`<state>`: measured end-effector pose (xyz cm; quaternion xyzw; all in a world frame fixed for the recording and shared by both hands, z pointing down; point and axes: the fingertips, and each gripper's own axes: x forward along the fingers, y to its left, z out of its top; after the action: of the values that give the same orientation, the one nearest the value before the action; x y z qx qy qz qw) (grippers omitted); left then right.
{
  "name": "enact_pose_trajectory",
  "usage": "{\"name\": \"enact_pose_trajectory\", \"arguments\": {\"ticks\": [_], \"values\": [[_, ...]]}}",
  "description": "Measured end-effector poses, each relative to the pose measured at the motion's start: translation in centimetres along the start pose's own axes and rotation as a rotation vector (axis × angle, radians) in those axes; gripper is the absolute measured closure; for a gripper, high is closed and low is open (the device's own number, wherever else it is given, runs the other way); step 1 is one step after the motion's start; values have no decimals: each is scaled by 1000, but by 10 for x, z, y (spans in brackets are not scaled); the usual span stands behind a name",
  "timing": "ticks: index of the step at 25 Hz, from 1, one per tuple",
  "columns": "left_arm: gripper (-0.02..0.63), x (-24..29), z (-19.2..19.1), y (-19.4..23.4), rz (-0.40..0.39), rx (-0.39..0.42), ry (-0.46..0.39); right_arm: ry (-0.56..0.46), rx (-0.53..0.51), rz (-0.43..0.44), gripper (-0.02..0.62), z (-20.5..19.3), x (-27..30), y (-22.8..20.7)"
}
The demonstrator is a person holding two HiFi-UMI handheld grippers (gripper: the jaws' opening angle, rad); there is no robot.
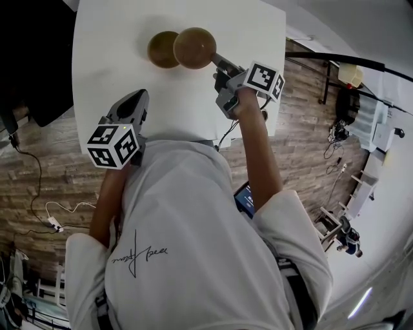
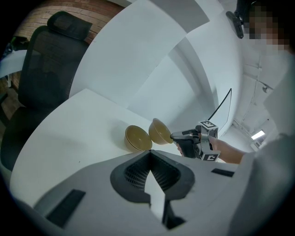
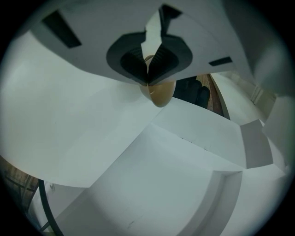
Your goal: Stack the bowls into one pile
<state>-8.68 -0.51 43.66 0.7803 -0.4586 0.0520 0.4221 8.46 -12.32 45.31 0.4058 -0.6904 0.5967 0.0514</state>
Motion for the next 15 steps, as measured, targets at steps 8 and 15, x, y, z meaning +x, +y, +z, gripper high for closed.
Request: {"name": "enact_pose_trajectory", "arguments": {"ticks": [8, 15], "values": [[603, -6, -3, 10, 13, -20, -3, 42, -10, 7, 577, -12, 19, 8], [603, -7, -5, 9, 33, -38, -12, 74, -21, 8, 577, -15, 25, 7]]}}
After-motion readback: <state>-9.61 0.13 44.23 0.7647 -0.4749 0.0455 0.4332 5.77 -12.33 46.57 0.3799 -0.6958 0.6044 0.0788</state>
